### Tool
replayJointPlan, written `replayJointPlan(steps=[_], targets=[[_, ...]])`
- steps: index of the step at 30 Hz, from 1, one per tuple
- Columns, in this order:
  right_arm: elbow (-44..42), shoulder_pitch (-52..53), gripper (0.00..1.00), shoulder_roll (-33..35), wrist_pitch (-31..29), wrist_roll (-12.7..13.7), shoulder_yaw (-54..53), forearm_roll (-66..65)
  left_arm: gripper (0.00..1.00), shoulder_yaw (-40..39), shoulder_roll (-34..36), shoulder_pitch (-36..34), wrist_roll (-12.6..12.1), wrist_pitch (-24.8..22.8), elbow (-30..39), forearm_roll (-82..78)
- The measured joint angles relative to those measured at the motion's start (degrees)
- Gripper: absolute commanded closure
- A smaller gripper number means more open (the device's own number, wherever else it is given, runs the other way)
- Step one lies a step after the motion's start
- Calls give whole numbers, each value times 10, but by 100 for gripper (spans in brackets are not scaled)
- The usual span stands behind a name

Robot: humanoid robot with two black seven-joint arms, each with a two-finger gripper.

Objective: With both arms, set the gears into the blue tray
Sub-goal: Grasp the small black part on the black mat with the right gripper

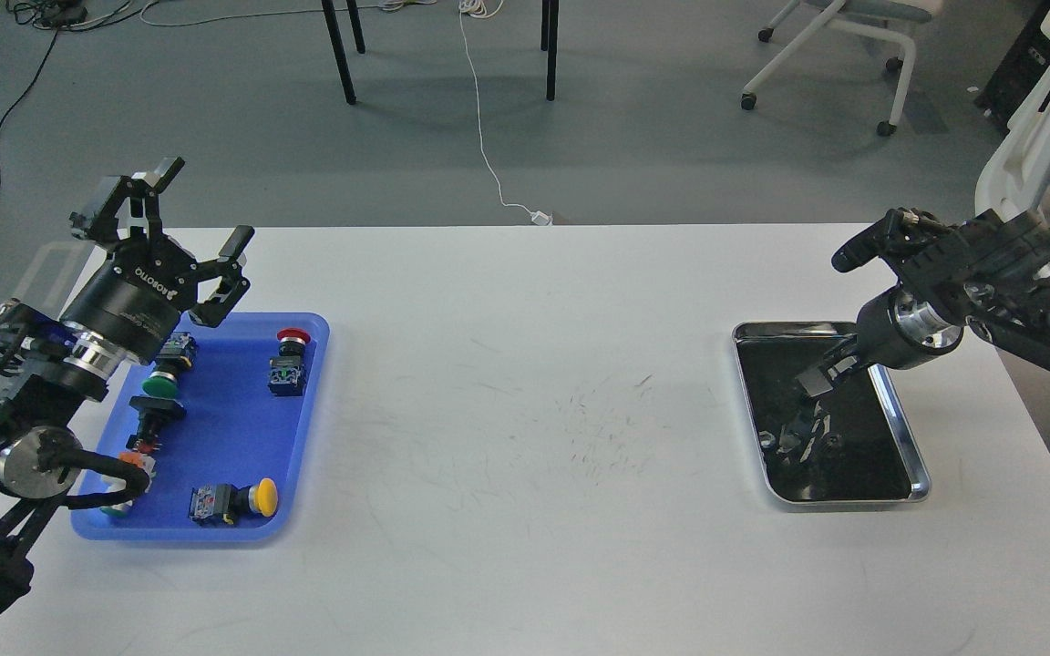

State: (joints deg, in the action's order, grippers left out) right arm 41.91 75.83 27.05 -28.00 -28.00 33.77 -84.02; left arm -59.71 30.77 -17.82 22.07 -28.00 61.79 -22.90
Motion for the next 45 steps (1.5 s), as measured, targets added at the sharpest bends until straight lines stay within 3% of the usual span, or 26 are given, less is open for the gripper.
replayJointPlan(steps=[25,35,45], targets=[[-46,-50,47,-34,32,0,-1,11,2,-1,-1,6,0,0,0,2],[-57,-57,77,-44,31,0,0,11,2,-2,0,5,0,0,0,3],[-50,-51,80,-36,28,0,1,11,2,-2,3,4,0,0,0,3]])
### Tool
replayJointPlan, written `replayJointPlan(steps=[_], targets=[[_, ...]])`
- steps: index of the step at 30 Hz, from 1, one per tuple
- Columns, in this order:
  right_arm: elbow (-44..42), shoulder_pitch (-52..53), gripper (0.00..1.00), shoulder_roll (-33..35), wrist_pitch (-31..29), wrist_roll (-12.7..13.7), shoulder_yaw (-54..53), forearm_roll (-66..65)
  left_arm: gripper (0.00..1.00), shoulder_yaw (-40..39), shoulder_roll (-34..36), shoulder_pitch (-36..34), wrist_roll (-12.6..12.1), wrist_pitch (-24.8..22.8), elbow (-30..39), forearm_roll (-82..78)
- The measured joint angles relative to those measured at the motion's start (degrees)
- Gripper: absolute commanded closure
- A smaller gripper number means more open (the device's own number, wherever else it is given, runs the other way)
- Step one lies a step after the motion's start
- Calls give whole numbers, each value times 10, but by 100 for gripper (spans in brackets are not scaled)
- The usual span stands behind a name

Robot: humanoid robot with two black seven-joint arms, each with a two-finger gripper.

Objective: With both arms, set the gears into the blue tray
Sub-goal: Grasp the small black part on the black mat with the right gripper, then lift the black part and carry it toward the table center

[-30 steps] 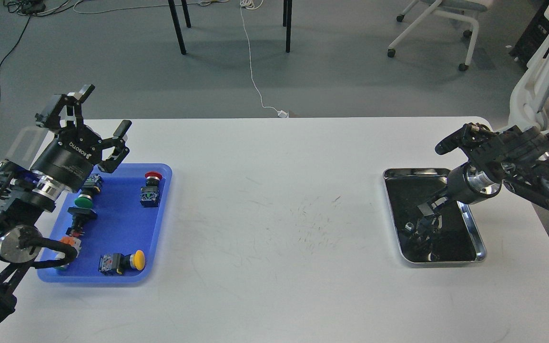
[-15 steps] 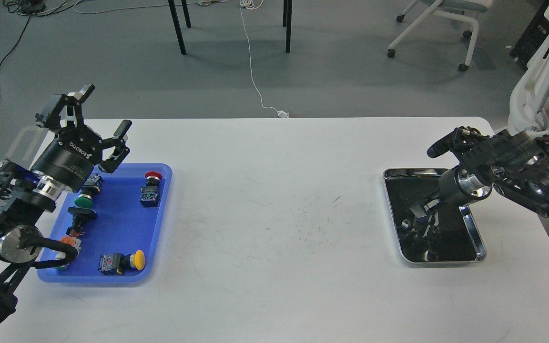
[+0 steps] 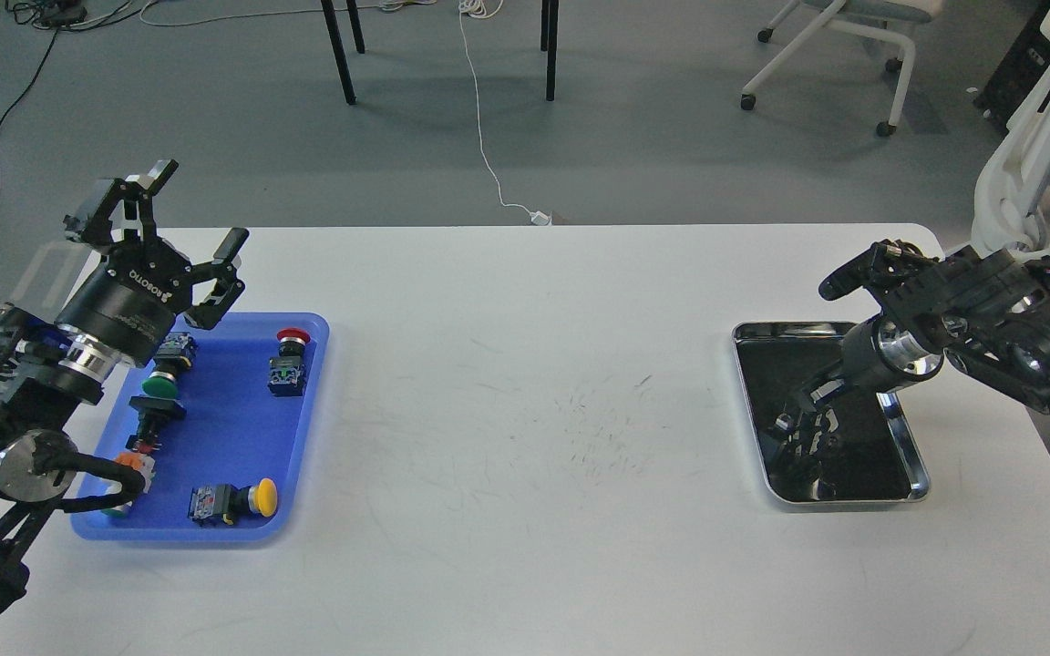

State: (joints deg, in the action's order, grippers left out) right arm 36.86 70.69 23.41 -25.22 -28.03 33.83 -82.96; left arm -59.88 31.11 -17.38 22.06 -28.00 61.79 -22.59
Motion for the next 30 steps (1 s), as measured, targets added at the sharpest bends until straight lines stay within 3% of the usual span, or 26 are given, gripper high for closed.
replayJointPlan(steps=[15,26,30], targets=[[85,128,80,13,-2,0,-2,26,2,-1,6,-1,0,0,0,1],[56,169,80,-212,-2,0,17,124,2,-24,8,-1,6,0,1,1],[40,159,80,-232,2,0,30,153,2,-30,9,-1,6,0,1,1]])
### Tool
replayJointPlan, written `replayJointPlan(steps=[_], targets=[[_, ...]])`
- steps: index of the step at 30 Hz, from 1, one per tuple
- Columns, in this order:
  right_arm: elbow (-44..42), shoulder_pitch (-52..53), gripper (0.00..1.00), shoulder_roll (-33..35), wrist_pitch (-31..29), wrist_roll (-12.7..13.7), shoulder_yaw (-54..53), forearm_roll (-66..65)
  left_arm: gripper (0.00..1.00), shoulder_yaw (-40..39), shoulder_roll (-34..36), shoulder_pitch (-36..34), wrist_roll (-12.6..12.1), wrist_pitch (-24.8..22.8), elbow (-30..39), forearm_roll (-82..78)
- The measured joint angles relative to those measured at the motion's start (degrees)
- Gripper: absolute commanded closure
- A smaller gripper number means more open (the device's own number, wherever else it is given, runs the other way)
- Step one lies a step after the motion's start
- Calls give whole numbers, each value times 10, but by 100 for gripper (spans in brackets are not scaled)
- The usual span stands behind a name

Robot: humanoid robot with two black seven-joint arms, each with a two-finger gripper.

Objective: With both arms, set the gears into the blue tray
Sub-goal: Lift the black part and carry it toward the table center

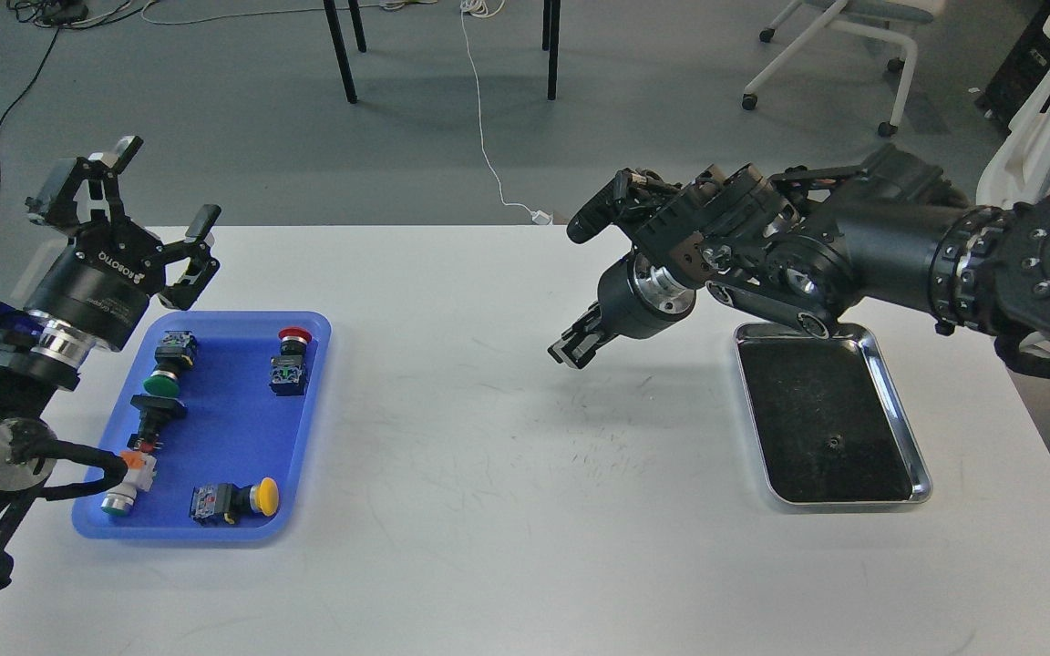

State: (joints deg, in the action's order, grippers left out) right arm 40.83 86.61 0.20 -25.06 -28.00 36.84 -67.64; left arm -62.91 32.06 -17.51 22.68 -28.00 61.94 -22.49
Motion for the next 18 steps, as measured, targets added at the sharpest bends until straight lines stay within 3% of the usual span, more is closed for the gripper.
replayJointPlan(steps=[7,18], targets=[[2,-27,80,-2,10,0,5,7,2,-2,6,0,-1,0,20,0],[39,-48,79,-2,82,0,15,6,2,0,7,0,-1,0,22,-1]])
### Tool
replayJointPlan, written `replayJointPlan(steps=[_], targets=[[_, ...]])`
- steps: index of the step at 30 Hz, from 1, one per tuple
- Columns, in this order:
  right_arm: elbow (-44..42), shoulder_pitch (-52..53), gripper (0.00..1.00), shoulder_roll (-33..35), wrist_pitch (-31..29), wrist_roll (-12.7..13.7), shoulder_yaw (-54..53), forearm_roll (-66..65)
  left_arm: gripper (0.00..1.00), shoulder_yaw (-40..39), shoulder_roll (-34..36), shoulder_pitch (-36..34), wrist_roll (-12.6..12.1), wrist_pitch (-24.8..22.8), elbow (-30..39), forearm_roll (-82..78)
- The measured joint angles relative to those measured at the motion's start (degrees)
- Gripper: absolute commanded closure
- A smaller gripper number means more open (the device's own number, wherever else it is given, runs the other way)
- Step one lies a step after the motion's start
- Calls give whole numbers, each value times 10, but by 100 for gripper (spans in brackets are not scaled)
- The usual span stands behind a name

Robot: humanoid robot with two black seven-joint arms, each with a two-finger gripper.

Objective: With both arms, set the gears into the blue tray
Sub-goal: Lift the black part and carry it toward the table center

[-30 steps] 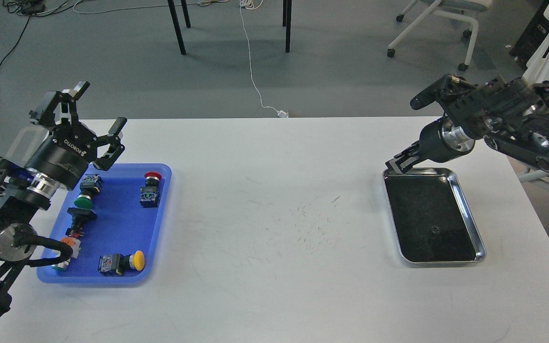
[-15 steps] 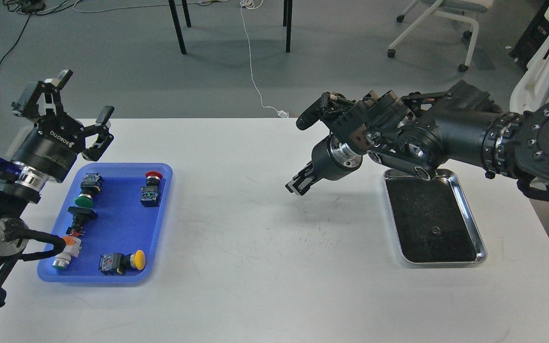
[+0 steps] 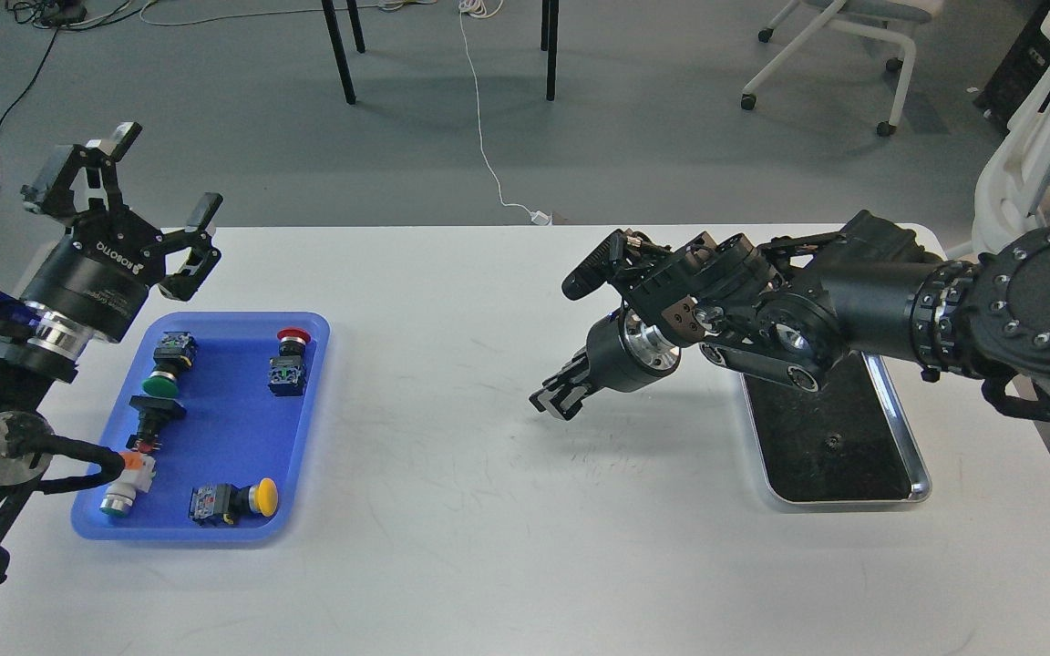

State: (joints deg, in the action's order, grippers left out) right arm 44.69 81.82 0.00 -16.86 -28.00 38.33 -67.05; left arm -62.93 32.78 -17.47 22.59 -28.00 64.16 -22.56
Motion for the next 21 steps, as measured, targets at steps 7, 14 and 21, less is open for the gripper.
replayJointPlan(steps=[7,14,21], targets=[[4,-13,78,0,39,0,36,0,2,1,2,1,0,0,0,0],[16,-15,77,0,44,0,39,0,2,1,4,2,0,0,0,0],[30,-15,73,0,44,0,39,0,2,1,5,3,0,0,0,0]])
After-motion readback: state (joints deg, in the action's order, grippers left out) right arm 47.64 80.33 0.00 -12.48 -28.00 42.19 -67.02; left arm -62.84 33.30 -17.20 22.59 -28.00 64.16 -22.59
